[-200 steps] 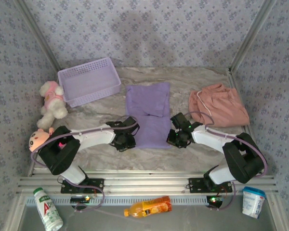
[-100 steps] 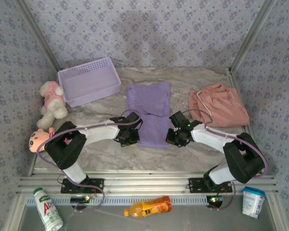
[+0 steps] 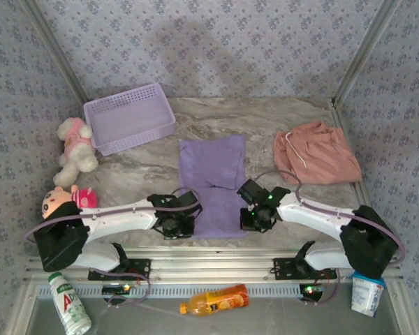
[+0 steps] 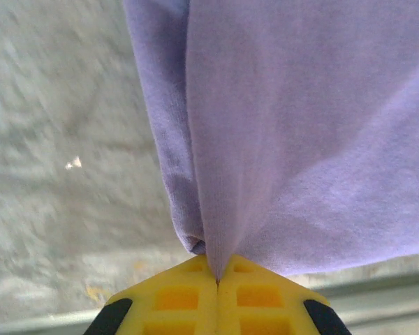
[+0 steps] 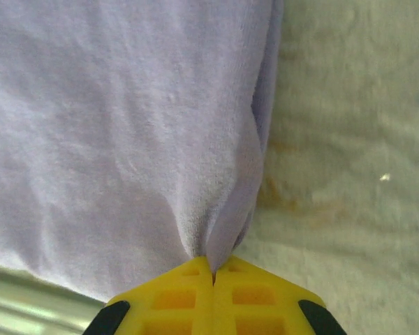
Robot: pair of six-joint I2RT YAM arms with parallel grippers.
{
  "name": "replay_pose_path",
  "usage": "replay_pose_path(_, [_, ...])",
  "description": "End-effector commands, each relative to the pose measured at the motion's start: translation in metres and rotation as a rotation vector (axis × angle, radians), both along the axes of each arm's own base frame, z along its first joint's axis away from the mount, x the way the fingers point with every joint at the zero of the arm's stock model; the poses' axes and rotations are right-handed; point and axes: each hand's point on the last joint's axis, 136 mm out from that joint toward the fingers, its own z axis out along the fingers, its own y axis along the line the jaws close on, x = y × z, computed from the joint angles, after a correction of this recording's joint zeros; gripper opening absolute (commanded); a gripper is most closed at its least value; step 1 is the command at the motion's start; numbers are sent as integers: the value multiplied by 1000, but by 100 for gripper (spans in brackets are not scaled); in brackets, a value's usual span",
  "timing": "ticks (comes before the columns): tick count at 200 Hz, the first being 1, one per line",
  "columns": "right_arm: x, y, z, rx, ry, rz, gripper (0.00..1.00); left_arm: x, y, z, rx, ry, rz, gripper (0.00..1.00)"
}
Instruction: Fold and stack the mixed laundry pile
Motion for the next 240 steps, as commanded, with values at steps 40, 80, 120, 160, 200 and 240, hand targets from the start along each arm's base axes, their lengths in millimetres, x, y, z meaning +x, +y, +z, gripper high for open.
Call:
replay_pose_path(40, [-11,-5,37,143,83,-155,0,18,9,45,11,-73,113,0])
replay_pose_path(80, [49,-5,81,300,-12,-313,0,76,18,86,-70,-181,231,0])
replay_pose_path(120, [116,-9,116,441,-86,-403,0,133,19,124,-126,-258,260,0])
replay_pose_path(160, [182,-5,140,488,-159,-409,0,192,12,144,-194,-324,315,0])
replay_pose_path(200, [260,-5,138,448,-215,-430,0,262,13,138,-185,-332,344,0])
replay_pose_path(240, [353,-32,114,428,-305,-565,73,352,22,116,-142,-269,370,100])
